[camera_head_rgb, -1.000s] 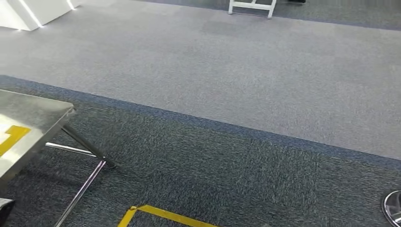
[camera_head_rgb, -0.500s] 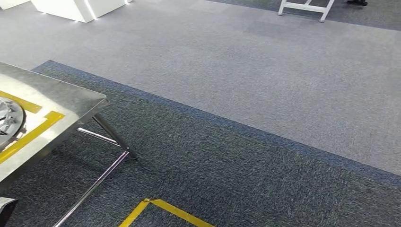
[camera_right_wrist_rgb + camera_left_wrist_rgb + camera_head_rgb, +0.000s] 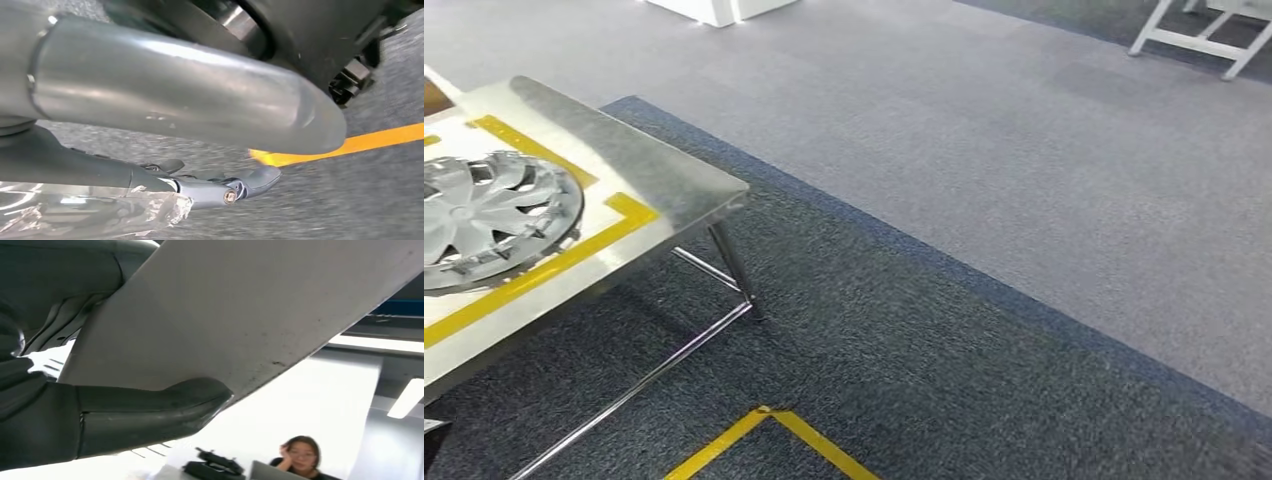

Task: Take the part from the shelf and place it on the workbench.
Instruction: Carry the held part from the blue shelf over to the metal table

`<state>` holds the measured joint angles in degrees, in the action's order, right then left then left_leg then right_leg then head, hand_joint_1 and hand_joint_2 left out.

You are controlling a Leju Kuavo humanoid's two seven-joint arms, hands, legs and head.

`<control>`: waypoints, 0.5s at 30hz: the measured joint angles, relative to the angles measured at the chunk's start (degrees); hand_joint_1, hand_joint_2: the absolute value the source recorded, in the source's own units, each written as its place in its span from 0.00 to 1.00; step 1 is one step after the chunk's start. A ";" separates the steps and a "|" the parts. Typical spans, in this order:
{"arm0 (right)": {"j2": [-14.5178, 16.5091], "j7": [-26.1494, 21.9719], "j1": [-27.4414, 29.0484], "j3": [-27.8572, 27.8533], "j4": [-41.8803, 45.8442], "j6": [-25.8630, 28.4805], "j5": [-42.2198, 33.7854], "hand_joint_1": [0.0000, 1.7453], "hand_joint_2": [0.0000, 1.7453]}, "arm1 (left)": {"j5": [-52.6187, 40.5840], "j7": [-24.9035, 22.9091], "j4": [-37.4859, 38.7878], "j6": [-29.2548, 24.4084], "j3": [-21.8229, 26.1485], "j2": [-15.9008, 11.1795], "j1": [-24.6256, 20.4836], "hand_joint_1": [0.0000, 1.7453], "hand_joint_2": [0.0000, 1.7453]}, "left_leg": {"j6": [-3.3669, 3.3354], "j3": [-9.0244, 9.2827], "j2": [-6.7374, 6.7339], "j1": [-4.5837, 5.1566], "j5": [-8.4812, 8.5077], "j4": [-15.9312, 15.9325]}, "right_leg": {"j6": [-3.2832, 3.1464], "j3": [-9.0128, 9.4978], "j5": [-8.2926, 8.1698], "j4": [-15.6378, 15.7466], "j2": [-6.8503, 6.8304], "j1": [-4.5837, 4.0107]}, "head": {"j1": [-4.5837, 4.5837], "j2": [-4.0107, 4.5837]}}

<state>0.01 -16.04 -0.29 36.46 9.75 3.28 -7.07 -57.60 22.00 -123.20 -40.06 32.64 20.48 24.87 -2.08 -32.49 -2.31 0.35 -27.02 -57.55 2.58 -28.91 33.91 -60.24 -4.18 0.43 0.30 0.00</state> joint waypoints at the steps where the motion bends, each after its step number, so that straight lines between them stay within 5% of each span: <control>1: 0.01 -0.01 0.03 0.00 0.00 0.00 0.00 0.00 0.00 | 0.00 -0.02 0.00 -0.01 -0.02 0.03 -0.06 1.00 1.00 | -0.22 0.01 0.75 -0.14 0.07 0.05 | 0.13 -1.80 1.76 -3.59 2.10 0.13 | -0.14 -0.01; 3: 0.02 0.01 0.24 0.01 0.00 -0.03 0.00 0.00 0.00 | 0.00 -0.07 0.01 0.00 -0.07 0.08 -0.16 1.00 1.00 | -0.43 -0.02 2.49 -0.21 0.08 0.03 | 0.27 -6.12 4.65 -11.54 3.88 0.24 | -0.26 -0.01; 5: 0.02 0.05 0.41 0.02 0.00 -0.07 0.01 0.00 0.00 | -0.01 -0.11 0.02 0.01 -0.08 0.09 -0.14 1.00 1.00 | -0.39 0.13 4.33 -0.21 0.04 0.00 | 0.28 -7.96 3.34 -13.09 4.15 0.25 | -0.27 0.00; 7: 0.02 0.07 0.43 0.02 0.00 -0.07 0.01 0.00 0.00 | -0.01 -0.14 0.02 0.02 -0.08 0.09 -0.14 1.00 1.00 | -0.18 0.41 6.06 -0.27 -0.09 -0.02 | 0.09 -5.92 -1.61 -6.40 5.30 0.34 | -0.31 0.00; 9: 0.02 0.05 0.41 0.02 0.00 -0.08 0.01 0.00 0.00 | -0.01 -0.15 0.01 0.02 -0.09 0.09 -0.18 1.00 1.00 | 0.29 0.42 7.44 -0.19 -0.27 -0.22 | -0.25 -3.20 -4.53 0.44 7.69 0.56 | -0.28 -0.01; 11: 0.02 0.03 0.31 0.02 0.00 -0.14 0.01 0.00 0.00 | -0.04 -0.15 0.01 0.02 -0.10 0.09 -0.16 1.00 1.00 | 0.98 0.05 8.65 -0.26 -0.15 -0.31 | -0.69 -2.14 -4.54 2.41 8.50 0.56 | -0.20 -0.01; 13: 0.13 0.01 0.20 0.03 0.01 -0.20 0.01 0.00 0.00 | -0.12 -0.15 0.01 0.02 -0.09 0.08 -0.05 1.00 1.00 | 1.69 -0.29 9.29 -0.45 -0.07 -0.37 | -1.33 -1.74 -4.71 2.80 7.26 0.56 | -0.20 -0.01; 15: 0.27 -0.03 0.22 0.03 0.02 -0.19 0.00 0.00 0.00 | -0.15 -0.15 0.01 -0.02 -0.09 0.07 -0.05 1.00 1.00 | 2.30 -1.45 7.06 -0.38 -1.74 -2.77 | -2.09 -1.48 -4.88 3.23 5.83 0.72 | 0.11 0.00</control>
<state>0.28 -16.08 -0.07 36.48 9.76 3.09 -7.07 -57.75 21.86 -123.20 -40.08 32.55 20.55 24.81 0.22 -33.93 4.75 -0.03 -28.76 -60.33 0.48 -30.39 29.03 -57.01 1.65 1.15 0.41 0.00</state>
